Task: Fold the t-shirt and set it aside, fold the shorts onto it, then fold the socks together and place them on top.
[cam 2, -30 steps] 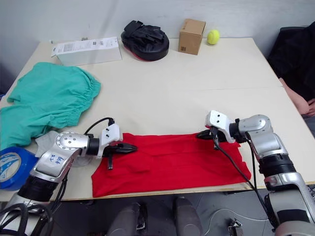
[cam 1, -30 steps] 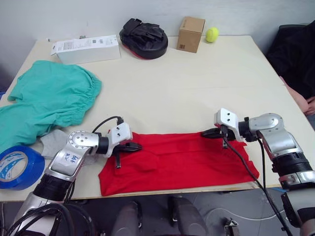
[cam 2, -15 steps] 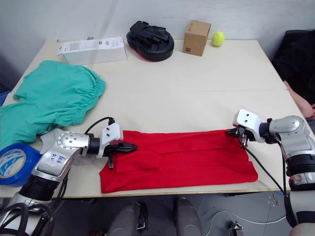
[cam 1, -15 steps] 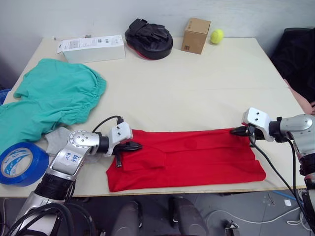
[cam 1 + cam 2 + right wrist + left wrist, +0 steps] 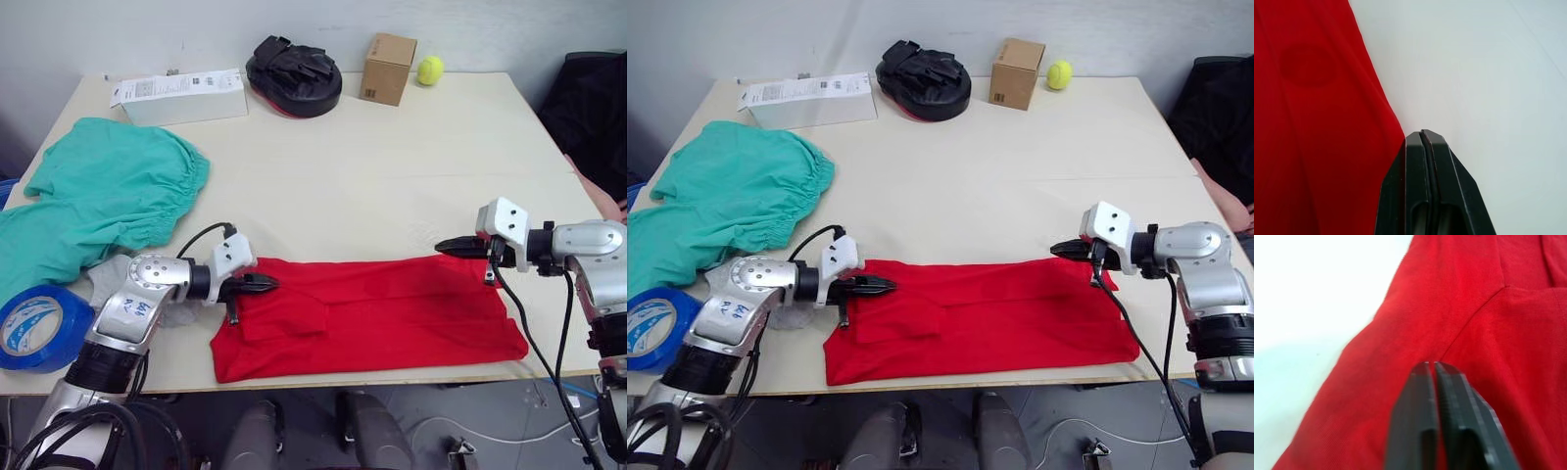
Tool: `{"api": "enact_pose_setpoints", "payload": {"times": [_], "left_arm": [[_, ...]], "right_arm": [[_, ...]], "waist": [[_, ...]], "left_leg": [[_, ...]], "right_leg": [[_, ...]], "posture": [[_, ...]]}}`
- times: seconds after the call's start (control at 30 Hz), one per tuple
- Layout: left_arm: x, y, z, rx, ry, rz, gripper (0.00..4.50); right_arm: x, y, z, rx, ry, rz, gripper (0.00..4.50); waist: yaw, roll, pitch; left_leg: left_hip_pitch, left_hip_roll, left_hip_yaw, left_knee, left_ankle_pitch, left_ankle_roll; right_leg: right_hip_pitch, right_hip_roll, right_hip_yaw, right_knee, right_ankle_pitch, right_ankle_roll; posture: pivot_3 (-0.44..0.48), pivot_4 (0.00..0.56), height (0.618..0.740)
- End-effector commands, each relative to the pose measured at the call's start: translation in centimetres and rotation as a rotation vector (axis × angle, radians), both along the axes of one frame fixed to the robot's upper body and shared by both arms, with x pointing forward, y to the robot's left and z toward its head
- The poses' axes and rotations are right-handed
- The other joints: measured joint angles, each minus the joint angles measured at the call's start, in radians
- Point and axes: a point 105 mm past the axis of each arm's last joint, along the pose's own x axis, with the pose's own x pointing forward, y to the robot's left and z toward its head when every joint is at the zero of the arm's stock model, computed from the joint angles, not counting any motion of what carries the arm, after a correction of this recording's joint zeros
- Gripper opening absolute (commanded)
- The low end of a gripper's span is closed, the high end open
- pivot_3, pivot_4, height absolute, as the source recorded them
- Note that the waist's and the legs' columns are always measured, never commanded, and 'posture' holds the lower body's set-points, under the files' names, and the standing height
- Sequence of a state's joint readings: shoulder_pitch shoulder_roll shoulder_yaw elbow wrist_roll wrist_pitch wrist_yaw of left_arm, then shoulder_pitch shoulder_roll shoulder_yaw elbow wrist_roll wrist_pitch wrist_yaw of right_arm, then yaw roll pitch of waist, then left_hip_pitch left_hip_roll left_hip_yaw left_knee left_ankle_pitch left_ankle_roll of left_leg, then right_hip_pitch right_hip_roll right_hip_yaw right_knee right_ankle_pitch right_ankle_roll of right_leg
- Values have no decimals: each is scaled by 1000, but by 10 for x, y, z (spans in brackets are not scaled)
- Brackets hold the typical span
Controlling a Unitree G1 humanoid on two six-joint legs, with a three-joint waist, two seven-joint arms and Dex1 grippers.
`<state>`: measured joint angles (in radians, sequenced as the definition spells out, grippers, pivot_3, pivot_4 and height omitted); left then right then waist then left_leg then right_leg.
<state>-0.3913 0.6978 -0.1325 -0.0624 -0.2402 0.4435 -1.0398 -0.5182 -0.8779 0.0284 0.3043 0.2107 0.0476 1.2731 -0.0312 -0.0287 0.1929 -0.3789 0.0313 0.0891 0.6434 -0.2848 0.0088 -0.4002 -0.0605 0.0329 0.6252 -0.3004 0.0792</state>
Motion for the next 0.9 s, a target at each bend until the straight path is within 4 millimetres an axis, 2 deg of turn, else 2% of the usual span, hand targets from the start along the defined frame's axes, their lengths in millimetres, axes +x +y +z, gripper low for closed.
{"api": "enact_pose_setpoints", "payload": {"times": [0.03, 0.17, 0.33, 0.37, 0.5, 0.6, 0.8, 0.9], "left_arm": [[-8, 0, 22, -48, -24, -27, 1546], [-18, 2, 38, -50, -52, -70, 2811], [-27, -1, 58, -79, -68, -111, 4456], [-28, -2, 60, -81, -71, -119, 4500], [-36, -8, 71, -85, -85, -166, 4500], [-41, -11, 70, -61, -106, -204, 4500], [-48, -17, 67, -63, -145, -224, 4500], [-51, -18, 65, -64, -150, -221, 4500]], "right_arm": [[-10, -1, 19, 16, -30, 7, 914], [-28, -4, 20, 10, 4, 16, 2289], [-41, -14, 19, -4, 35, -27, 4122], [-42, -15, 19, -8, 38, -34, 4406], [-34, -27, 21, -5, 60, -96, 4461], [-16, -36, 19, 2, 120, -176, 4461], [20, -43, -1, -35, 291, -347, 4461], [31, -43, 0, -32, 342, -385, 4461]], "waist": [[1, 0, 0], [4, 0, 0], [3, 0, 0], [2, 0, 0], [-2, 0, 0], [-6, 0, 0], [-11, 0, 0], [-12, 1, 0]], "left_leg": [[0, 0, 0, 0, 0, 0], [-12, 0, 0, 3, 1, 1], [-11, -1, 0, 3, 1, 1], [-11, -1, 0, 3, 1, 2], [-10, -1, 1, 3, 2, 2], [-10, -1, 2, 3, 3, 2], [-10, -1, 2, 3, 3, 1], [-12, -1, 2, 2, 3, 1]], "right_leg": [[-1, 0, 0, 0, 0, 0], [-12, 0, -1, 3, 0, 1], [-11, 0, -1, 2, 0, 1], [-11, 0, 0, 2, 0, 1], [-11, 0, 1, 3, 1, 2], [-11, 1, 1, 3, 1, 2], [-12, 0, 1, 2, 1, 1], [-13, 0, 1, 2, 1, 1]], "posture": [[0, 150, 740], [0, 150, 740], [0, 150, 740], [0, 150, 740], [0, 150, 740], [0, 150, 740], [0, 150, 740], [0, 150, 740]]}}
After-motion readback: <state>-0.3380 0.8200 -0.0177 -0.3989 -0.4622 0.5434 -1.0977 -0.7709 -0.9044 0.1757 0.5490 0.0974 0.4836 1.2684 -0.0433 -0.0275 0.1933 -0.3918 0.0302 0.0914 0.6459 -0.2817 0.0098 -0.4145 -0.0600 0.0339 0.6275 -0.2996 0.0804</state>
